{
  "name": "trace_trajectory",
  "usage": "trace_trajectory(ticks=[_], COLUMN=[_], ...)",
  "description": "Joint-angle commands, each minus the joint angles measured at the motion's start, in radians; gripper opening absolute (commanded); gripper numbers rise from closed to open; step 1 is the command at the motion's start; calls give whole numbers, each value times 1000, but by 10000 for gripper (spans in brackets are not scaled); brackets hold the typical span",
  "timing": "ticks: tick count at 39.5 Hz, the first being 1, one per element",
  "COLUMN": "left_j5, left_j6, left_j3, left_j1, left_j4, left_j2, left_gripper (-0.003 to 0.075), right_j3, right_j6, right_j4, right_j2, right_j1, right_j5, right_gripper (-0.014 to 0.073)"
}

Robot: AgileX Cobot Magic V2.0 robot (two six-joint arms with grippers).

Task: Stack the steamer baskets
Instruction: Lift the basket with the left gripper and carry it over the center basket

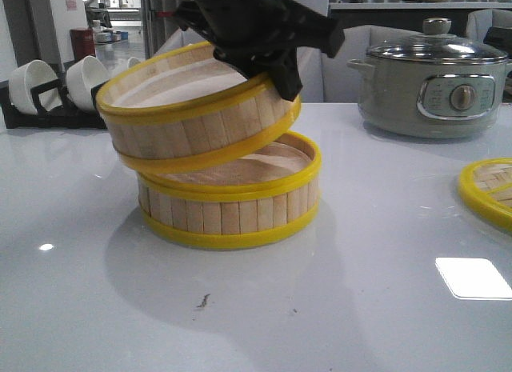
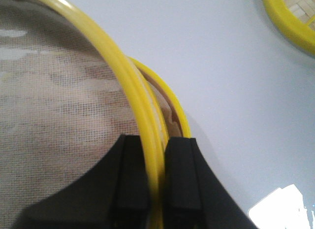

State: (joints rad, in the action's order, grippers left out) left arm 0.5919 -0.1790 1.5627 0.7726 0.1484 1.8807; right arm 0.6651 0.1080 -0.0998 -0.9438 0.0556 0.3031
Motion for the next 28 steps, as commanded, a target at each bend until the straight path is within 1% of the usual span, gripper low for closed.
trace_trajectory(ticks=[1, 9, 19, 28], left_j5=[-76, -53, -52, -38], left_j6=[12, 14, 32, 32], left_j3=[73, 132, 134, 134], left_j1=[12, 17, 36, 49], left_j4=[8, -11, -57, -64], left_j2=[-31, 14, 36, 40], left_gripper=[85, 85, 85, 85], right_j3=[37, 37, 37, 37], right_j6=[-8, -8, -8, -8], right_j4=[-4, -4, -4, -4], right_j2=[8, 8, 8, 8], right_j1=[6, 6, 6, 6], right_j5=[-83, -81, -76, -75], right_gripper=[426, 426, 426, 426])
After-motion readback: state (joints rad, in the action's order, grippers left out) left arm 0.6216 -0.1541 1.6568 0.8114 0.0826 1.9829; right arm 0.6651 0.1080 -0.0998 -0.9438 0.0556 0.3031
